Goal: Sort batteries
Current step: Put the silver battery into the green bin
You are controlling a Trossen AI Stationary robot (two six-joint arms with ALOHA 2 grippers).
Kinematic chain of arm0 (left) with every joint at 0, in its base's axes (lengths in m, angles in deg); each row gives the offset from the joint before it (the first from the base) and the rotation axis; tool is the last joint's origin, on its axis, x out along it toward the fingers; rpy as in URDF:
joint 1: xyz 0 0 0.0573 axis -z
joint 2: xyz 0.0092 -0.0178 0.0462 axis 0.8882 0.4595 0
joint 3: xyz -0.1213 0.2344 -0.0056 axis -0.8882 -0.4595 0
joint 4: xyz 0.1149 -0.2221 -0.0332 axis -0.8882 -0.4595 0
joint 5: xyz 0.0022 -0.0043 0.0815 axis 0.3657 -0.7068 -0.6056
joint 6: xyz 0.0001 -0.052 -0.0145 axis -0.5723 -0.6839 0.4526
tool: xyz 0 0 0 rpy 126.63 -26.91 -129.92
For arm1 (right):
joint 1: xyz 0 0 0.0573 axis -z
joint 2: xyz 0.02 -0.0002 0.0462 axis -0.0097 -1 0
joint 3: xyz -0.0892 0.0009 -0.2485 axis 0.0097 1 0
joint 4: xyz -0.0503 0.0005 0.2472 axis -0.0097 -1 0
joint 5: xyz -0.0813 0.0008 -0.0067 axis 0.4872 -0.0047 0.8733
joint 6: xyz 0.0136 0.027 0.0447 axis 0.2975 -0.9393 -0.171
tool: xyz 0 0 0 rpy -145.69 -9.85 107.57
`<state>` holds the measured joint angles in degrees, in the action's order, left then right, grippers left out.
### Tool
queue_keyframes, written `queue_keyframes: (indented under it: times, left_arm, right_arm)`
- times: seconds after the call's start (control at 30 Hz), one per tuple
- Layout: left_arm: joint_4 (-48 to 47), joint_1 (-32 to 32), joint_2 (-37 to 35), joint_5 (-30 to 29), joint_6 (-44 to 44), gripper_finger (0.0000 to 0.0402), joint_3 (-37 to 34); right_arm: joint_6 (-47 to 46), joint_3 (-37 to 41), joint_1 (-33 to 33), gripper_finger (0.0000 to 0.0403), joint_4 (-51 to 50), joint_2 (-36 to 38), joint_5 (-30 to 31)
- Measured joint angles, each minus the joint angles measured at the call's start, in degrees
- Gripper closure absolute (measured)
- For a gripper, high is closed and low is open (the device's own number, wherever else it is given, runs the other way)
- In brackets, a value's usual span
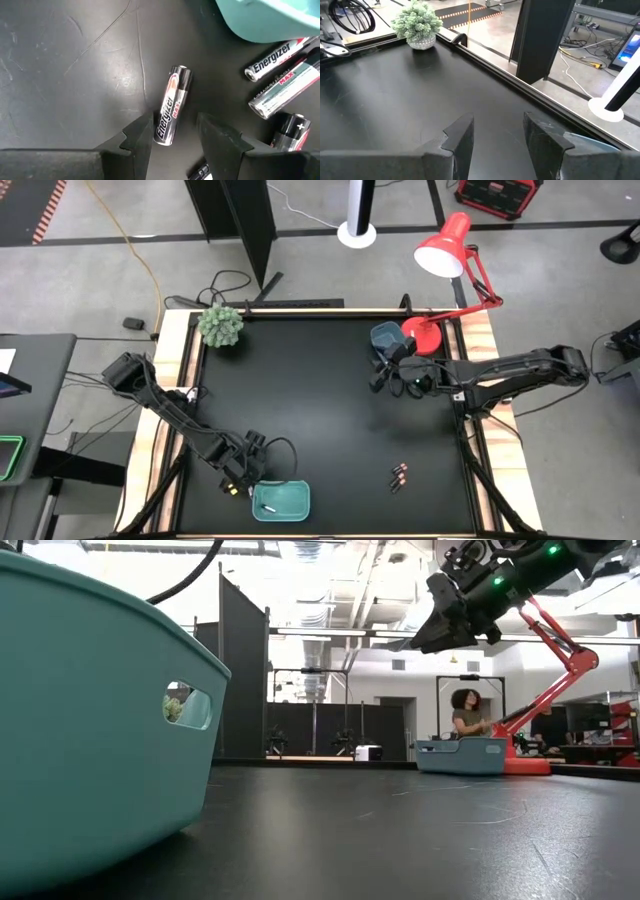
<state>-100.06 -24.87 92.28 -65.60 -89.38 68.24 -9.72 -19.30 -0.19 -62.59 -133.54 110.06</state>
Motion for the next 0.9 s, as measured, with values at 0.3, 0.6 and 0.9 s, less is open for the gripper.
queue_keyframes:
  times: [0.3,0.6,0.9]
  left_arm:
    - [0.23,-3.01,0.72,2.33,-0.31,0.0278,0.02]
    - [0.24,-4.65,0.81,2.71,0.93,0.0359,-0.02]
    - [-0.15,-4.74,-0.60,2.41,1.86,0.0359,-0.19]
  right_arm:
    - [-0.60,0.00,-0.67,0.0220,-0.01,-0.02,0.01]
    - [-0.59,0.00,-2.01,0.0221,0.01,-0.02,0.00]
    - [-0.11,0.00,-4.22,0.0221,0.02,-0.02,-0.01]
